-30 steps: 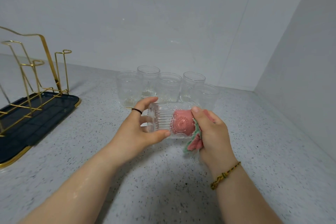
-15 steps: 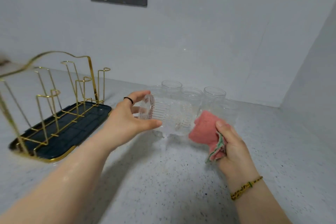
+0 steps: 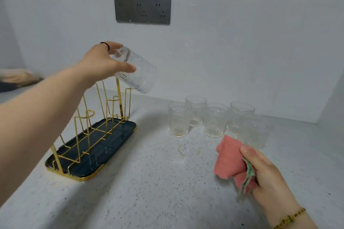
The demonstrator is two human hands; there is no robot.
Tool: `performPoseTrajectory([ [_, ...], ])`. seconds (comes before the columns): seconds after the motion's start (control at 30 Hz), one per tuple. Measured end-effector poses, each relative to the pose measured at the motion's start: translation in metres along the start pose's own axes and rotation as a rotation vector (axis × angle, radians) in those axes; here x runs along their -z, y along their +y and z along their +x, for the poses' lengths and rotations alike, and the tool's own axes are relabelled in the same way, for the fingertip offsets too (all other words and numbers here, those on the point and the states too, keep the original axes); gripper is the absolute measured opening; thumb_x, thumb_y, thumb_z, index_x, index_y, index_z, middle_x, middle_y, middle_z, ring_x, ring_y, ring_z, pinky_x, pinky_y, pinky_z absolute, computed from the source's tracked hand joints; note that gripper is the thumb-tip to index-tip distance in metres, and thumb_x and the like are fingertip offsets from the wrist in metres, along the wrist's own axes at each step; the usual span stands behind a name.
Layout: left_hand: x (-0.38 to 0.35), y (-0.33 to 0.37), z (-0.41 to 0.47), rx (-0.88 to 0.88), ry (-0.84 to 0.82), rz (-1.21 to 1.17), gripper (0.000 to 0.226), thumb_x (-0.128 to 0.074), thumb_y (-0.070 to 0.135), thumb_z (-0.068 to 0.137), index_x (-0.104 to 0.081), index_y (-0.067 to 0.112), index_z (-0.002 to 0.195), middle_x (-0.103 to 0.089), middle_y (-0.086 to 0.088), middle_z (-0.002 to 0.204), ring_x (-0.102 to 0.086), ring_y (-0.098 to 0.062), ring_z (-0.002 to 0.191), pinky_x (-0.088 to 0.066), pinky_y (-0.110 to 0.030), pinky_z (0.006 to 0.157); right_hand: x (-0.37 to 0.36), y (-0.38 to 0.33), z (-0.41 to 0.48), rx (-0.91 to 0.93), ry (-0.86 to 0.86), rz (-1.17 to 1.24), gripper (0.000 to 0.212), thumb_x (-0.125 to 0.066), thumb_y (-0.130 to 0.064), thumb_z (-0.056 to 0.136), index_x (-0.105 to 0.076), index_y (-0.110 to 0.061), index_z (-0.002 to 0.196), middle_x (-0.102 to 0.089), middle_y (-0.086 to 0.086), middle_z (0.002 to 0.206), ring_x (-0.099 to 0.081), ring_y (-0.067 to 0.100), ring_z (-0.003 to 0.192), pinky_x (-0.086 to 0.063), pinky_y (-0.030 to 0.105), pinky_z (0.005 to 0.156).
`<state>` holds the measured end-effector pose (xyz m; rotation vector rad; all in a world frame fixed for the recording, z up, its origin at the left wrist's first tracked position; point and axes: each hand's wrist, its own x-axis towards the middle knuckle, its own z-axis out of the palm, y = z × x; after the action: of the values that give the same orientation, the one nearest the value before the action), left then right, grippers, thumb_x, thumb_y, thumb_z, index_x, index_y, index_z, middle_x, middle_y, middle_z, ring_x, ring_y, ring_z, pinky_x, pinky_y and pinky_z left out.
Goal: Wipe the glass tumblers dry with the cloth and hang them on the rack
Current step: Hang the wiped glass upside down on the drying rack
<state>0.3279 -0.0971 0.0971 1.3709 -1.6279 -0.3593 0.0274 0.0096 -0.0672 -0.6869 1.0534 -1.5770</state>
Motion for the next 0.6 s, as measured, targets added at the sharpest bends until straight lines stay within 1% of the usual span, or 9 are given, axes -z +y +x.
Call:
performPoseTrajectory([
  [0.03,0.000,0.000,0.008,0.017,-0.031,0.027,0.072,-0.074,0.019,0.073,-0.038,0.016,0.135,-0.045,-0.006,0.138,-0.048,-0.024,0.111,-0.038,-0.029,0.082,0.001,0.002,0.003,-0.013,0.002,-0.014,0.087,-0.082,-0.029,0.032,-0.056,-0.001,0.110,-0.066,0.022,0.101,-0.069,0.022,0.067,-0.055,0.029,0.049],
  [0.1,-0.001,0.000,0.020,0.055,-0.080,0.075,0.073,-0.075,0.017,0.072,-0.036,0.013,0.134,-0.045,-0.008,0.136,-0.048,-0.024,0.100,-0.040,-0.031,0.077,0.003,0.003,0.005,-0.024,0.008,-0.031,0.085,-0.080,-0.029,0.034,-0.056,-0.001,0.111,-0.065,0.022,0.105,-0.068,0.025,0.068,-0.055,0.029,0.049],
  [0.17,-0.001,0.001,0.030,0.081,-0.107,0.084,0.071,-0.075,0.015,0.071,-0.037,0.010,0.130,-0.047,-0.009,0.130,-0.049,-0.026,0.097,-0.043,-0.033,0.074,0.004,0.004,0.006,-0.008,-0.003,-0.028,0.076,-0.079,-0.029,0.042,-0.057,-0.001,0.109,-0.070,0.017,0.090,-0.067,0.024,0.062,-0.055,0.028,0.048],
  [0.27,0.002,0.003,0.044,0.097,-0.114,0.098,0.066,-0.075,0.012,0.071,-0.040,0.007,0.127,-0.046,-0.007,0.117,-0.049,-0.028,0.097,-0.046,-0.035,0.073,0.005,0.004,0.006,0.000,-0.019,0.001,0.050,-0.065,-0.022,0.062,-0.058,0.000,0.106,-0.070,0.010,0.067,-0.065,0.019,0.050,-0.052,0.026,0.044],
  [0.3,0.004,0.004,0.048,0.097,-0.118,0.110,0.065,-0.075,0.012,0.071,-0.041,0.007,0.126,-0.045,-0.006,0.114,-0.049,-0.028,0.097,-0.046,-0.035,0.073,0.005,0.005,0.007,-0.006,-0.023,-0.015,0.053,-0.069,-0.024,0.058,-0.059,0.000,0.105,-0.070,0.013,0.071,-0.065,0.020,0.051,-0.052,0.027,0.044],
  [0.37,0.006,0.006,0.054,0.088,-0.124,0.143,0.065,-0.075,0.013,0.071,-0.042,0.007,0.126,-0.045,-0.006,0.111,-0.048,-0.029,0.098,-0.046,-0.036,0.073,0.006,0.007,0.010,-0.019,-0.021,-0.074,0.079,-0.083,-0.034,0.034,-0.061,-0.001,0.102,-0.068,0.021,0.087,-0.064,0.024,0.054,-0.052,0.029,0.047],
  [0.43,0.004,0.006,0.058,0.086,-0.139,0.194,0.065,-0.075,0.014,0.071,-0.042,0.007,0.126,-0.046,-0.009,0.115,-0.048,-0.029,0.098,-0.047,-0.036,0.074,0.006,0.008,0.010,-0.018,0.006,-0.084,0.101,-0.088,-0.042,0.011,-0.062,-0.003,0.101,-0.066,0.023,0.096,-0.065,0.027,0.060,-0.053,0.032,0.051],
  [0.5,-0.005,0.002,0.057,0.100,-0.189,0.246,0.065,-0.075,0.015,0.072,-0.041,0.007,0.127,-0.047,-0.013,0.123,-0.047,-0.029,0.098,-0.047,-0.037,0.074,0.007,0.009,0.012,-0.024,0.025,-0.074,0.110,-0.087,-0.045,0.003,-0.062,-0.003,0.101,-0.067,0.023,0.098,-0.067,0.027,0.066,-0.055,0.035,0.055],
  [0.6,-0.022,-0.011,0.052,0.119,-0.281,0.329,0.067,-0.076,0.015,0.071,-0.040,0.007,0.127,-0.046,-0.015,0.130,-0.046,-0.027,0.097,-0.046,-0.036,0.072,0.006,0.008,0.009,-0.028,0.020,-0.064,0.088,-0.084,-0.036,0.031,-0.059,-0.001,0.107,-0.066,0.022,0.097,-0.065,0.026,0.063,-0.054,0.033,0.054],
])
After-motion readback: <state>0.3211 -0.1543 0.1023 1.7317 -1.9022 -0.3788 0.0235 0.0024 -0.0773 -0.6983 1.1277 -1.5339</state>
